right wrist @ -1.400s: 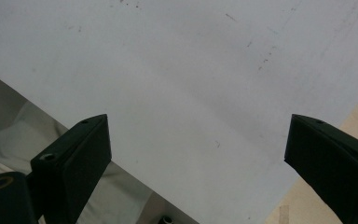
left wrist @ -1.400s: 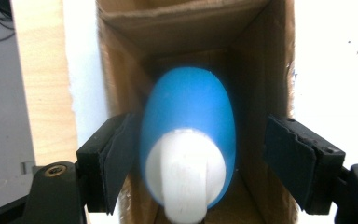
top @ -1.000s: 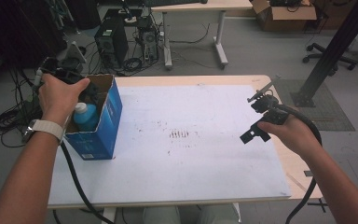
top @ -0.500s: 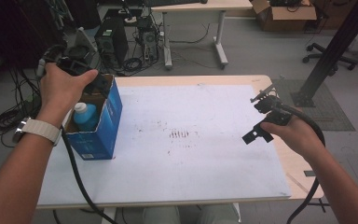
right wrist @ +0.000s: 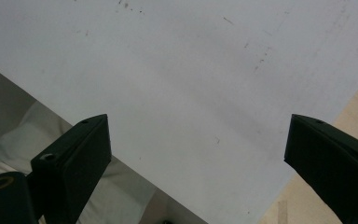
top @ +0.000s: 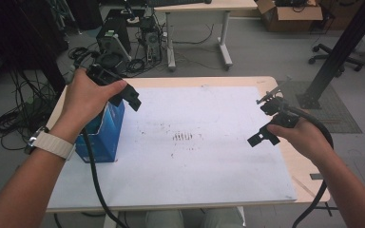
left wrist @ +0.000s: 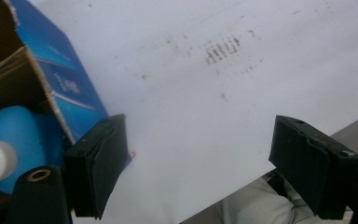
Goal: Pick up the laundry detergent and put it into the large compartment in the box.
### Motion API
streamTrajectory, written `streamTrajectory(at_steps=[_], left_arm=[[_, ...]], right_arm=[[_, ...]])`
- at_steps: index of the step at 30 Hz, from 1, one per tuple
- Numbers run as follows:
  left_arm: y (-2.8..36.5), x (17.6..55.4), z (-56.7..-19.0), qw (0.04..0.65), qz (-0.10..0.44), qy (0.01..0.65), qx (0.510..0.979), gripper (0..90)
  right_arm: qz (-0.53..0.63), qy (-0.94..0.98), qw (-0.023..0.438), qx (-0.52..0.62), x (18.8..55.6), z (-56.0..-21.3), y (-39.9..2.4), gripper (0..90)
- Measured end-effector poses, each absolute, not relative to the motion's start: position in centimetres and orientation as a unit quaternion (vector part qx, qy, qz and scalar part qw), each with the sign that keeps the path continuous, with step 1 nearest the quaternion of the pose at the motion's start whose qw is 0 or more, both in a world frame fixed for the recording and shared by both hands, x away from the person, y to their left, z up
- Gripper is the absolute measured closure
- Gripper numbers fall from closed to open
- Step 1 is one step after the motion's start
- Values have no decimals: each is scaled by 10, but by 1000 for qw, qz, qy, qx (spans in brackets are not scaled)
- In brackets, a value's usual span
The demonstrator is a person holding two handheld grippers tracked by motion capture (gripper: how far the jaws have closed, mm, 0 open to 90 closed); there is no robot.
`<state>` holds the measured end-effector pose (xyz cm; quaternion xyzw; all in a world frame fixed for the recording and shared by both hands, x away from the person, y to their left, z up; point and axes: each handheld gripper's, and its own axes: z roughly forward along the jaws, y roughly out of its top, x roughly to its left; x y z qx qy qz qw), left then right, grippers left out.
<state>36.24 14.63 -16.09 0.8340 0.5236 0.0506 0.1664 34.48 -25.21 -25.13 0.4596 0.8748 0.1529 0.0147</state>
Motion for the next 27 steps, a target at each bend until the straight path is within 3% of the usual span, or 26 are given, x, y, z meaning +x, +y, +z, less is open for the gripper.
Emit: streamTrajectory(at_steps=[16,27], left_arm=[[120,348,-167,174,37,495,851,46],[108,348,-177,176,29,485,856,46]], right_arm=[[158,875,16,457,344,-247,-250,72],[160,878,14,451,348,-247,-245,71]])
